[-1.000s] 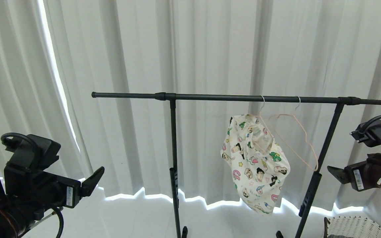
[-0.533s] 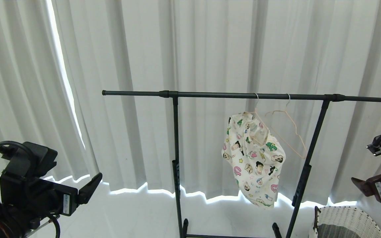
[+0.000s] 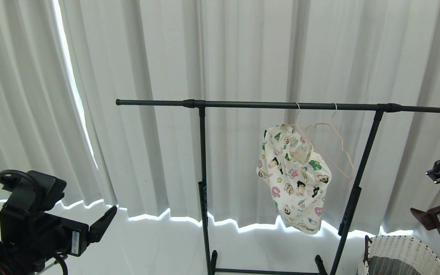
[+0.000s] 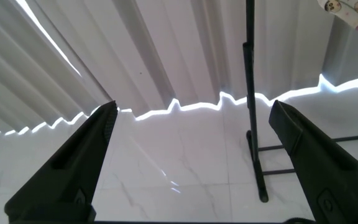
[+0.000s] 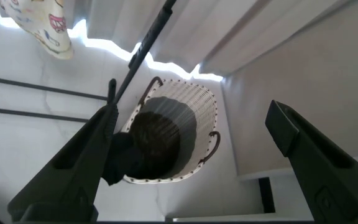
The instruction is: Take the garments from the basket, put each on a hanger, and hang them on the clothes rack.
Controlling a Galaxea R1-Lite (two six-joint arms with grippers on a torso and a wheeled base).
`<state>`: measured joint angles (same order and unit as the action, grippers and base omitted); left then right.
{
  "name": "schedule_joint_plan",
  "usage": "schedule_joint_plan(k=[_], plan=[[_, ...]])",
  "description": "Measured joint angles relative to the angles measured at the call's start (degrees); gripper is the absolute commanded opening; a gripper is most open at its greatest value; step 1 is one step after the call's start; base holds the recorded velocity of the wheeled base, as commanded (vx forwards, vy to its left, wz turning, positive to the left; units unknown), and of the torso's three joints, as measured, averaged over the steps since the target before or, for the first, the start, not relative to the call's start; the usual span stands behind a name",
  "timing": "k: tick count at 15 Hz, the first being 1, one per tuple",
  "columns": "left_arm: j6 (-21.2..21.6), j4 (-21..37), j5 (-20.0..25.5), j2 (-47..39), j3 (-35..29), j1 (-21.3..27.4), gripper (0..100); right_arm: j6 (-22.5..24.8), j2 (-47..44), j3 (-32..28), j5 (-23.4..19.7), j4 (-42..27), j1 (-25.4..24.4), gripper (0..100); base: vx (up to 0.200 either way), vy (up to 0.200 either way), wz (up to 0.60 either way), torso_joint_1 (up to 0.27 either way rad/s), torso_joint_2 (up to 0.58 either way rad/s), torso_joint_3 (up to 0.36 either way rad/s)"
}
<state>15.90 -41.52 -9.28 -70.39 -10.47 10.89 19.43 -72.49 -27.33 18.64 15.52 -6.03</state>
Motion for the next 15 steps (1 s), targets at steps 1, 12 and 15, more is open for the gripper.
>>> schedule_joint_plan(k=[1, 12, 15], plan=[[0.0, -0.02, -0.02, 0.0, 0.02, 0.05, 100, 0.02, 0.02, 0.0, 0.0, 0.21, 0.0, 100, 0.0, 0.0, 0.0, -0.222, 0.51, 0.271], [0.0, -0.02, 0.0, 0.05, 0.0, -0.78, 100, 0.07, 0.0, 0.0, -0.01, 1.32, 0.0, 100, 0.0, 0.0, 0.0, -0.217, 0.51, 0.286], [0.0, 0.02, -0.02, 0.05, 0.04, -1.88, 100, 0.09, -0.02, 0.11, -0.04, 1.48, -0.02, 100, 0.0, 0.0, 0.0, -0.167, 0.43, 0.255]])
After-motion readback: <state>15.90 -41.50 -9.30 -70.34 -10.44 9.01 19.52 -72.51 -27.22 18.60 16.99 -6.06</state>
